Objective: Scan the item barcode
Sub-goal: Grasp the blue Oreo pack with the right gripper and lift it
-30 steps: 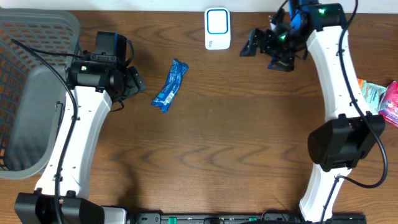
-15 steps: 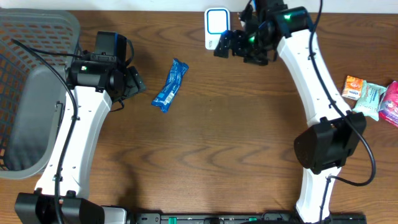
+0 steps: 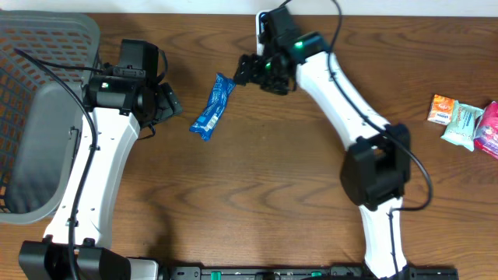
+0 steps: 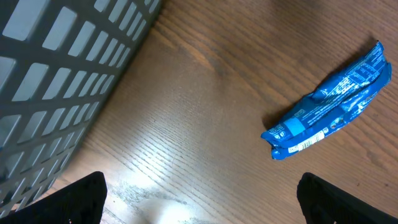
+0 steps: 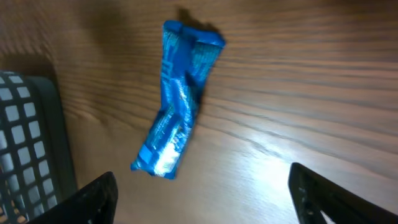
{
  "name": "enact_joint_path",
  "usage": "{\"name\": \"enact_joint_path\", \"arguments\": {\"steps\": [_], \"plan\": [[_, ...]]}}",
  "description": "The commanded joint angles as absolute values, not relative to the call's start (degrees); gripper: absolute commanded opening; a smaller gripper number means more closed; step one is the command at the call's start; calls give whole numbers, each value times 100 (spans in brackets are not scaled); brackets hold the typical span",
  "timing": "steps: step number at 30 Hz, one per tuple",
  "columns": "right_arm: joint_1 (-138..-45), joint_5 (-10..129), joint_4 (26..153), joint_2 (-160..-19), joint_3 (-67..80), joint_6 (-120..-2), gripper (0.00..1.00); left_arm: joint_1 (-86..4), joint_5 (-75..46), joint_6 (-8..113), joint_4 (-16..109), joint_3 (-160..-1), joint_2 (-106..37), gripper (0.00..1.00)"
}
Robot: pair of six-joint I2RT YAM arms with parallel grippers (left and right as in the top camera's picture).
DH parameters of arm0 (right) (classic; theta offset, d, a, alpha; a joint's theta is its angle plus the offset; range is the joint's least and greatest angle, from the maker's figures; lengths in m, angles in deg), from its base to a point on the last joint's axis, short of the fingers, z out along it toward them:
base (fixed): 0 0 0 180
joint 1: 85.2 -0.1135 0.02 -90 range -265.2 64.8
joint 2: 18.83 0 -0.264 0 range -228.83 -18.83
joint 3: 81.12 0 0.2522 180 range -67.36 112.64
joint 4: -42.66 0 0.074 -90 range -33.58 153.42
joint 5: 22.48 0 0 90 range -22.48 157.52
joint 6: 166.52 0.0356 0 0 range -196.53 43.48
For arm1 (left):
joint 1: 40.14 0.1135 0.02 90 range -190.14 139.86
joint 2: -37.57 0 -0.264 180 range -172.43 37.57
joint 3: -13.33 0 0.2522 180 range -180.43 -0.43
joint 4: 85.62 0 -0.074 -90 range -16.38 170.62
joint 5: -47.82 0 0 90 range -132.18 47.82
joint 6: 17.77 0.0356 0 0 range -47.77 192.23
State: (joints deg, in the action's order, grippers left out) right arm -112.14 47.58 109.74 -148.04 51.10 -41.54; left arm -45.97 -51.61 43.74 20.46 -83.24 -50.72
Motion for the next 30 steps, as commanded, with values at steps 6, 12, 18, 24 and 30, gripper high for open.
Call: {"name": "enact_joint_path", "arguments": {"steps": [6,12,18,24,30], "plan": [[-11924,4389,9971,-15553,5046,-3962,82,-4594,-5275,4344,2022,-8306,-5041,98],[-12140,5252,9697,-15800,5046,-3070,80,-4594,-5275,4346,2022,-8306,-5041,98],[-12291,5575,9593,-16054,5046,-3029,79,-4594,-5275,4344,2022,-8306,-5041,98],[-12385,6019,9835,-16248,5042,-3029,57,-4594,-5275,4344,2022,-8306,-5041,98],[-12359,6511,10513,-16246,5044,-3029,35,-4594,-5275,4344,2022,-8306,-5041,98]]}}
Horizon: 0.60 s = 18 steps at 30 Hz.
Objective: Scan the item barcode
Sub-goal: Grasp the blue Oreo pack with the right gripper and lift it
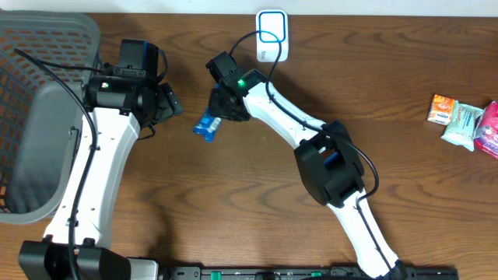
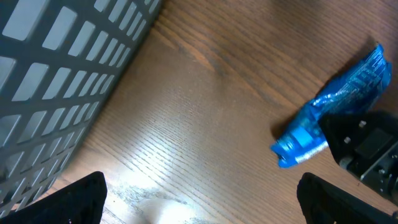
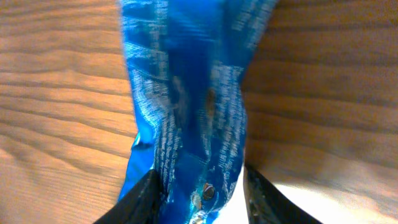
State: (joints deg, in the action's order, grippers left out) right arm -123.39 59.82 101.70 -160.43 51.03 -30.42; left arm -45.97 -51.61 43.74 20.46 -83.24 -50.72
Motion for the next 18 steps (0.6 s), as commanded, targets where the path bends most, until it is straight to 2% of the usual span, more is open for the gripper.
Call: {"name": "enact_joint_path", "arguments": {"steps": [1,10,18], "plan": [[-12335,6572,10668,-16246,5044,-3029,35,-4594,-5275,4344,2022,-8306,-5041,98],[-11998,6616,11833,-15907,5048,-3492,38,-4594,-5275,4344,2022,-8306,-5041,98],[-11915,7291,12548,-15523,5048,-3507,40,-4594,-5275,4344,2022,-8306,-5041,98]]}}
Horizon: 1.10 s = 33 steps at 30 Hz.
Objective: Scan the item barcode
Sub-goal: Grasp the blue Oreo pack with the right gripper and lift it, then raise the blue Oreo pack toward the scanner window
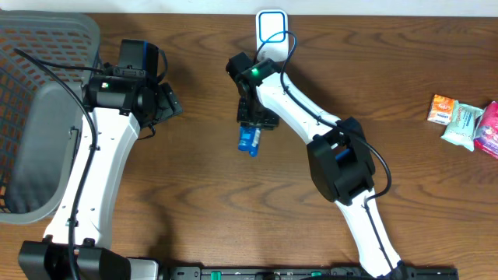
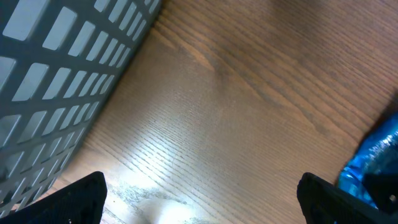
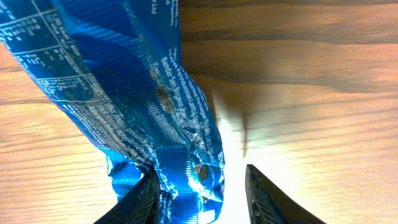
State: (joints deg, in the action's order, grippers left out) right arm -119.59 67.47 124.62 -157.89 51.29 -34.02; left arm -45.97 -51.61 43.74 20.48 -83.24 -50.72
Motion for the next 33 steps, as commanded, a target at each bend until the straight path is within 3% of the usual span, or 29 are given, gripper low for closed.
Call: {"name": "enact_joint_path", "arguments": {"steps": [1,21,23,24,26,27,33], "plan": [[-11917,7285,12569,-15514,5048,-3514,40,-4594,-5275,4344,2022,-8306,-5041,98],[-12256,7344,12738,-14729,5184,-4106,48,-4594,-5275,4344,2022,-8306,-5041,98],[-12265,7344,12753,-14589,5184,-4106,54,-4594,-5275,4344,2022,-8306,-5041,98],[-12267,7344,12751,-14552,5184,-4104,64,-4594,-5275,4344,2022,-8306,-5041,98],[-12269,7344,12729,-14524,5184,-4104,94,-4594,-5275,4344,2022,-8306,-5041,98],[-12269,7344,12718,-14524,5184,-4104,99,-4594,-5275,4344,2022,-8306,-5041,98],[-12287,7313,12589,-14528,5182,-4104,99,-4594,-5275,4344,2022,-8306,-5041,98]]}}
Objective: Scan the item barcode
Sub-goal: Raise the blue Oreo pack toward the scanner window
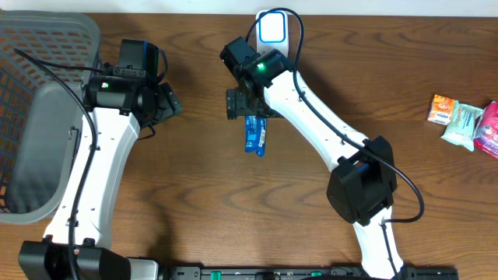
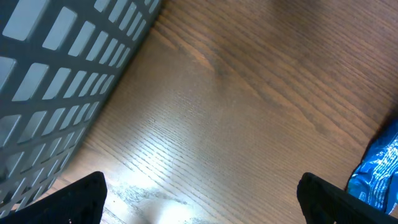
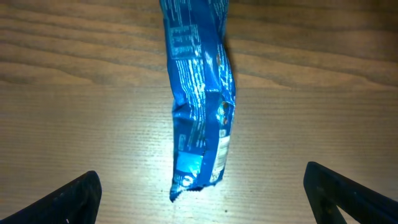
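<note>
The blue snack packet (image 1: 255, 134) lies lengthwise on the wooden table, with its printed back showing in the right wrist view (image 3: 199, 112). My right gripper (image 1: 247, 104) hovers just beyond the packet's far end, jaws wide open (image 3: 202, 194) and holding nothing. A white scanner (image 1: 271, 29) stands at the table's far edge, behind the right arm. My left gripper (image 1: 166, 104) stays open (image 2: 202, 200) next to the basket, and the left wrist view catches only a corner of the packet (image 2: 378, 175).
A grey plastic basket (image 1: 39, 47) fills the left side of the table, its wall close to the left gripper (image 2: 56, 74). Three more snack packets (image 1: 461, 124) lie at the far right edge.
My right gripper was shut on the blue packet and is now open. The packet lies free on the table, and the gripper sits slightly farther back. The left arm has not moved.
The packet first lay slanted near the left gripper, with my right gripper open beside it. Then the right gripper was shut on it there, then held it nearer the table's middle below the scanner. Now it lies there, released and straight.
</note>
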{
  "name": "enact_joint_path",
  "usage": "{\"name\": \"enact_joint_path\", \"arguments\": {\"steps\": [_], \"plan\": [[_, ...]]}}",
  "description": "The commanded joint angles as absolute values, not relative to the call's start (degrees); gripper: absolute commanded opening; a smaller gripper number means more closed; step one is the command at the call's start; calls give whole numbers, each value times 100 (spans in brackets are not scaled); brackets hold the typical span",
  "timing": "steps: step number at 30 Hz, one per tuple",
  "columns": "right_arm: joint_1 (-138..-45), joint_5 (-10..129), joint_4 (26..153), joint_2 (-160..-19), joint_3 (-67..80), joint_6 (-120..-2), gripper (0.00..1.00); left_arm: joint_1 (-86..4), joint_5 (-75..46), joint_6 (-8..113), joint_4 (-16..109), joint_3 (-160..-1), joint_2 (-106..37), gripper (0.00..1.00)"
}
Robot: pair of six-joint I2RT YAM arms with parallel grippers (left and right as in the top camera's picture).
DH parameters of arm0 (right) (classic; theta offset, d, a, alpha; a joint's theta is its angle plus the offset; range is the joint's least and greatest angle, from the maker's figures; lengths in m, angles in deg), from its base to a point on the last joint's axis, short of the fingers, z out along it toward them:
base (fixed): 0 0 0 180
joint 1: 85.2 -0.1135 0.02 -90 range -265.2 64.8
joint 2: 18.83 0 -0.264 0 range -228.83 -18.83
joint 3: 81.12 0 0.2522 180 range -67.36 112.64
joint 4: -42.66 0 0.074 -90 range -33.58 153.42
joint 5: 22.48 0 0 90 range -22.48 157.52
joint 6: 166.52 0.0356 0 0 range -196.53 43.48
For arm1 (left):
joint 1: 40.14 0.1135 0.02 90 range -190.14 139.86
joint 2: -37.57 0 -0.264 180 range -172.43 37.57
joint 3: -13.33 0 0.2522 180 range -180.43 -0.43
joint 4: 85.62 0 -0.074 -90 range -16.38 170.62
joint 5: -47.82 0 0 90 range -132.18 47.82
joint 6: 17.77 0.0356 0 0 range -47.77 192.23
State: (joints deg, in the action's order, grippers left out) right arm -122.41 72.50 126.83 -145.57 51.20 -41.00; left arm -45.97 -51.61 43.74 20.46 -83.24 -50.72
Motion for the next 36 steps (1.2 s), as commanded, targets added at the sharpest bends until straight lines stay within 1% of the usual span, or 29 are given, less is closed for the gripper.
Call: {"name": "enact_joint_path", "arguments": {"steps": [1,3,4,5,7,8,10,16,18,25,31,33,36], "plan": [[-12304,7300,12585,-14528,5182,-4106,99,-4594,-5275,4344,2022,-8306,-5041,98],[-12355,7324,12572,-14528,5182,-4213,99,-4594,-5275,4344,2022,-8306,-5041,98],[-12405,7324,12508,-14528,5182,-4395,97,-4594,-5275,4344,2022,-8306,-5041,98],[-12438,7326,12465,-14528,5182,-4458,93,-4594,-5275,4344,2022,-8306,-5041,98],[-12503,7357,12320,-14533,5175,-4469,75,-4594,-5275,4344,2022,-8306,-5041,98],[-12532,7370,12250,-14546,5175,-4469,72,-4594,-5275,4344,2022,-8306,-5041,98],[-12586,7518,12141,-14557,5171,-4467,71,-4594,-5275,4344,2022,-8306,-5041,98],[-12698,8694,12012,-14646,5166,-4274,68,-4594,-5275,4344,2022,-8306,-5041,98],[-12698,8760,11951,-14742,5160,-4229,65,-4594,-5275,4344,2022,-8306,-5041,98],[-12698,8876,11433,-15534,5153,-4511,65,-4594,-5275,4344,2022,-8306,-5041,98],[-12720,9442,11258,-16109,5153,-4594,63,-4594,-5275,4344,2022,-8306,-5041,98],[-12713,9442,11249,-16209,5153,-4594,61,-4594,-5275,4344,2022,-8306,-5041,98],[-12709,9420,11234,-16327,5149,-4594,53,-4594,-5275,4344,2022,-8306,-5041,98]]}}
